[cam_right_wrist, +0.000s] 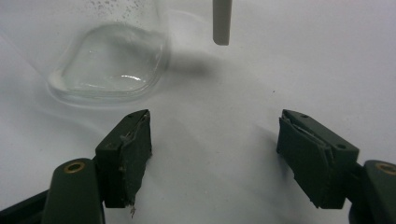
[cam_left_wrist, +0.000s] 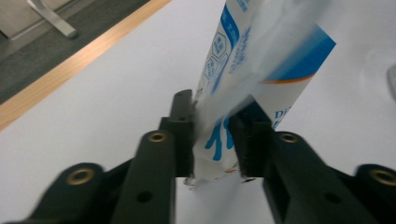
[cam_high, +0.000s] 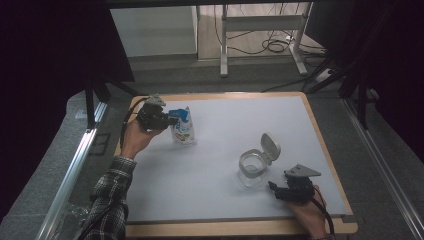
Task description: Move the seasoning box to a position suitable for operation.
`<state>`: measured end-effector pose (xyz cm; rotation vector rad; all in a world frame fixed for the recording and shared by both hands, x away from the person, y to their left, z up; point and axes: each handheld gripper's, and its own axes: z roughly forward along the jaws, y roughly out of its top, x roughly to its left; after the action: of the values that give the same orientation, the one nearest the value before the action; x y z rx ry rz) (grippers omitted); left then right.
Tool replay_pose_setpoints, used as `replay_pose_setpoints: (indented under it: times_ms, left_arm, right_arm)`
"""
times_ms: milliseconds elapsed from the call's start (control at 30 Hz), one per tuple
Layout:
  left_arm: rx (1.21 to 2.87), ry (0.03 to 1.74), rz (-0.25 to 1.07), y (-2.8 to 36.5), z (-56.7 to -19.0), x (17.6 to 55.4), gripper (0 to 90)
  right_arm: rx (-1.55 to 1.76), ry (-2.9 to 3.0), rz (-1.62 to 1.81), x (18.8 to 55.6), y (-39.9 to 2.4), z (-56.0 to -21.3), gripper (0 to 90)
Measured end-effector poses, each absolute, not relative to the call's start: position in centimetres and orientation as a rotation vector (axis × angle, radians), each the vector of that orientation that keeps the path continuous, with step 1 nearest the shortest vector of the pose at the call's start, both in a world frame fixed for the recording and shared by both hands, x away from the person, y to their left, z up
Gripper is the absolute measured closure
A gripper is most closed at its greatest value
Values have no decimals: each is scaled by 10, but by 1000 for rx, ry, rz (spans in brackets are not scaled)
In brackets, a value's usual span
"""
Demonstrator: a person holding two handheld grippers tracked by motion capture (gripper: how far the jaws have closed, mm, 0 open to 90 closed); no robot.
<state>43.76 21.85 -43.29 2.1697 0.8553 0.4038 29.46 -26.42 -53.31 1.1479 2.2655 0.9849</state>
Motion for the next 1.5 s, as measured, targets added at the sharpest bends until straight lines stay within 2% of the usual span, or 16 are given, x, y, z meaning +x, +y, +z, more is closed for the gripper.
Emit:
replay_pose_setpoints:
  times_ms: [233,500,633,733,833,933,1067,1500]
  left_arm:
    - [2160,830,383,218,-433,437,872]
    - [2135,826,351,217,-433,435,891]
    - [2132,802,359,217,-433,434,862]
    - [2089,785,339,218,-431,434,722]
    - [2103,781,356,215,-429,434,720]
    - [2101,792,368,215,-429,434,810]
    - [2099,789,371,216,-431,432,874]
    - [2071,778,323,210,-427,425,893]
  right_arm:
    - [1148,2265,985,295,-264,-533,267]
    - [1148,2265,985,295,-264,-533,267]
    - [1149,2265,985,295,-264,-533,266]
    - [1149,2264,985,294,-264,-533,266]
    - [1149,2264,985,294,-264,-533,266]
    - [1149,2264,985,294,-264,-533,267]
    - [1149,2264,985,294,-264,-533,267]
    - [1150,2264,985,294,-264,-533,267]
